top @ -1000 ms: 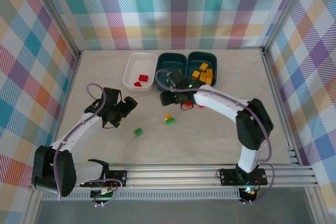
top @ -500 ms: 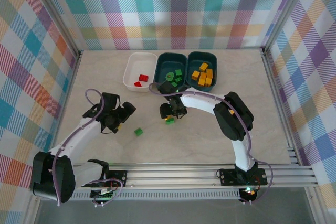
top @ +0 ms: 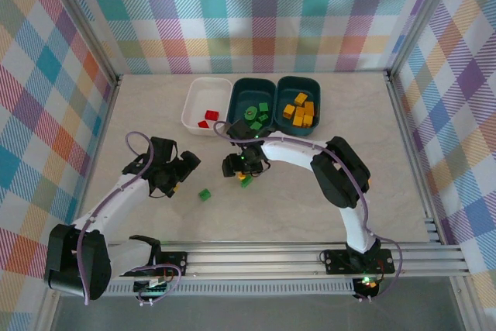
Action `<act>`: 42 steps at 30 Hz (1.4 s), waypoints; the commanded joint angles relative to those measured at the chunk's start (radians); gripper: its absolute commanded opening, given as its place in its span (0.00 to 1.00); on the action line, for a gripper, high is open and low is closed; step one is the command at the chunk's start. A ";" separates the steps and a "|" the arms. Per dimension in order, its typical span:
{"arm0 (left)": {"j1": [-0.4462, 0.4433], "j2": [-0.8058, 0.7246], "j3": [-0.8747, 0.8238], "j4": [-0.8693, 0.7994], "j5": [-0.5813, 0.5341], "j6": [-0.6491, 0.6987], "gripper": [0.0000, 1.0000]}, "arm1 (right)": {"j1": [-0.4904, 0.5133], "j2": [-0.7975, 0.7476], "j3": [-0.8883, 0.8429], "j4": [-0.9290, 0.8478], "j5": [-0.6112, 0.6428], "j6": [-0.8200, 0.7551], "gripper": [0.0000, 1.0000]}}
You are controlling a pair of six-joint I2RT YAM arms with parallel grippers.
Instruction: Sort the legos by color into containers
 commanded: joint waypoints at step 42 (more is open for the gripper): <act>-0.013 0.019 0.009 -0.036 0.109 -0.124 0.95 | -0.232 -0.030 0.181 -0.050 0.308 -0.230 0.26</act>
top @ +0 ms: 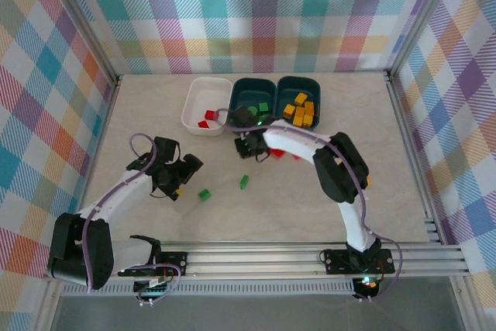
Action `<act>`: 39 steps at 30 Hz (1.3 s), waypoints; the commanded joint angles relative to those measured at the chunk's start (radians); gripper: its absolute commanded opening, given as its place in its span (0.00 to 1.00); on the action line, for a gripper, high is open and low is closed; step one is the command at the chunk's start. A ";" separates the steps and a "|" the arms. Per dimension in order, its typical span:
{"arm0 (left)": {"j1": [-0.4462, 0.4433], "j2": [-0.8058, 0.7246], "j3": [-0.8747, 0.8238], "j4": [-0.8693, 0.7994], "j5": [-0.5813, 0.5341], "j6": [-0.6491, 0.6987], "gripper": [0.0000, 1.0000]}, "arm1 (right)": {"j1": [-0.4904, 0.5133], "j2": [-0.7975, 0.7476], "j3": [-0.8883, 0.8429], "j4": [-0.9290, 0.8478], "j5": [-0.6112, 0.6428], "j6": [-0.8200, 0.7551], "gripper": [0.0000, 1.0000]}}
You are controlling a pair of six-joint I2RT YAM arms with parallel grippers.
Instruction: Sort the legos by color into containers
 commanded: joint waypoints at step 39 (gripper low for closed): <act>-0.029 0.041 0.064 -0.049 0.024 0.010 0.94 | -0.392 -0.151 0.080 0.025 -0.058 -0.063 0.63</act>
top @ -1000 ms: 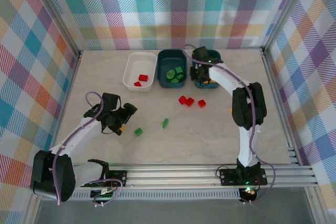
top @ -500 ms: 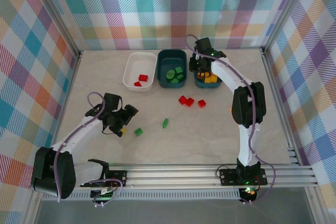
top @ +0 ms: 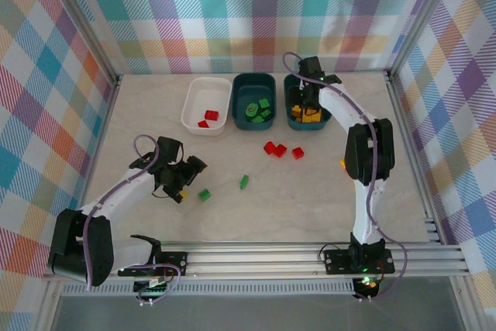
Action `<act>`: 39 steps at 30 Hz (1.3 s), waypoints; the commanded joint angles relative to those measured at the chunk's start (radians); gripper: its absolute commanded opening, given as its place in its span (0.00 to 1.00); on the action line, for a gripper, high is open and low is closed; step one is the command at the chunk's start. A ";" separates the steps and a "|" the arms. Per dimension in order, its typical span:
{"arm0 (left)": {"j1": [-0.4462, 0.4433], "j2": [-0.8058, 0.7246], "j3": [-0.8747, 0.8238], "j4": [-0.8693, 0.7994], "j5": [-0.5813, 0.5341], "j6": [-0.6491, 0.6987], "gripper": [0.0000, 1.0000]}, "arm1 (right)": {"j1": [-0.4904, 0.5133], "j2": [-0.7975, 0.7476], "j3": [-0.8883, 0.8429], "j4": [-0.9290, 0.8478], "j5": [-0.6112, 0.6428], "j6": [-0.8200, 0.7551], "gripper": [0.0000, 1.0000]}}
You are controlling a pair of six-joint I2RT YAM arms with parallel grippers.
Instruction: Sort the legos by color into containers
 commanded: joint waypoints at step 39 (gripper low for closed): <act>0.121 0.051 0.059 -0.057 0.007 0.115 0.94 | 0.609 -0.128 -0.306 0.021 0.018 0.287 0.15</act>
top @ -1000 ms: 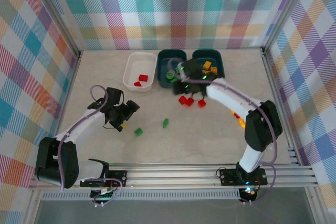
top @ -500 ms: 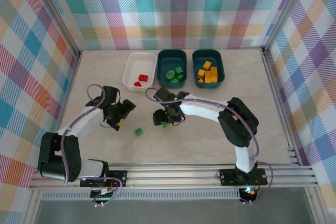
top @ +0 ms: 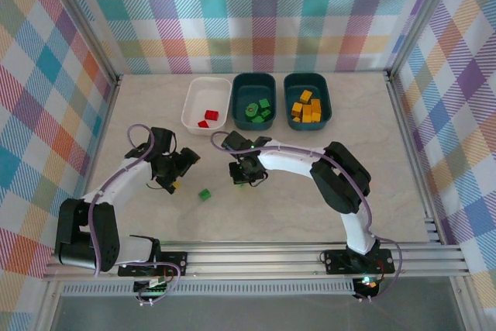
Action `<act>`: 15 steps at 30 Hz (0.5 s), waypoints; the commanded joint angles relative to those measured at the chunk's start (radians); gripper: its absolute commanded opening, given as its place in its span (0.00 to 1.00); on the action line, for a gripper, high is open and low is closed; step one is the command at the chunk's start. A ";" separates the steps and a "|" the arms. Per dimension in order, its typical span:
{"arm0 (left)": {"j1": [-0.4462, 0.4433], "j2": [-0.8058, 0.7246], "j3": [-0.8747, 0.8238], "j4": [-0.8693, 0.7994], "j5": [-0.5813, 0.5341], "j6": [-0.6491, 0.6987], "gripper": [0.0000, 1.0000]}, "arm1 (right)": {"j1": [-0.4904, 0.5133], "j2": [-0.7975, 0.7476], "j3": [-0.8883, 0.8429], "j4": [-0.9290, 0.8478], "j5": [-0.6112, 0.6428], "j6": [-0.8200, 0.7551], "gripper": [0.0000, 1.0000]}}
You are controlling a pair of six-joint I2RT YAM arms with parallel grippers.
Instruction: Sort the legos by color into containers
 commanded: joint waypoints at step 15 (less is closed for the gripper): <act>-0.082 -0.268 -0.205 -0.032 0.072 -0.290 0.95 | -0.358 0.329 0.790 -0.161 0.048 -0.336 0.19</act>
